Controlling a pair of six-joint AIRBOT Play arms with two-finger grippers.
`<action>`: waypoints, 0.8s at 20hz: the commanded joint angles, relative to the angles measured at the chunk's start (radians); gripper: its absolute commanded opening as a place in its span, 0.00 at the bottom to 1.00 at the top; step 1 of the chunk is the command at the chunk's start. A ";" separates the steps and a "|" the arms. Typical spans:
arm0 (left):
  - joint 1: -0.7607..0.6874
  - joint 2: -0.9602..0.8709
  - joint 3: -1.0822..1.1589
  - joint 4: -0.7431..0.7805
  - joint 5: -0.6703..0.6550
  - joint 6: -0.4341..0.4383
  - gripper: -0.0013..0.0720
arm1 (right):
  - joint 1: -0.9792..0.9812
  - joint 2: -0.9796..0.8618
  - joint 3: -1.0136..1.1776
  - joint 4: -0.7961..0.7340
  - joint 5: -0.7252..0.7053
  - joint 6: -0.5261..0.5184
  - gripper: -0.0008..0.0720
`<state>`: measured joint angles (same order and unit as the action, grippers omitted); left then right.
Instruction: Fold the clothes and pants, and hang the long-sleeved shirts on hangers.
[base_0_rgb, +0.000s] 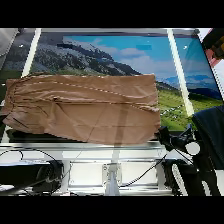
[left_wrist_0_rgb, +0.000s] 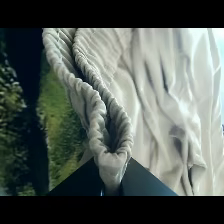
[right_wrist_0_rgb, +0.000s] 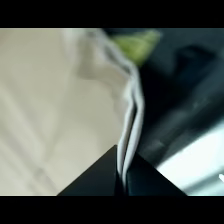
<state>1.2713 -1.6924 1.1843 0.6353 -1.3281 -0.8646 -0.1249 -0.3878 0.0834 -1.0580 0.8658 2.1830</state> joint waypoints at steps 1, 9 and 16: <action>0.000 0.083 0.001 -0.002 0.018 -0.025 0.08 | 0.001 0.001 0.098 0.008 -0.044 0.008 0.03; -0.027 0.341 0.002 0.100 0.142 -0.331 0.08 | 0.001 -0.034 0.366 -0.051 -0.076 0.009 0.02; -0.206 0.386 0.003 0.203 0.265 -0.591 0.08 | 0.001 -0.399 0.535 -0.067 -0.252 -0.001 0.02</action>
<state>1.1347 -1.3212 1.1854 0.8047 -1.1362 -1.3251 -0.1246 -0.6491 0.5438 -1.1175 0.6933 2.1895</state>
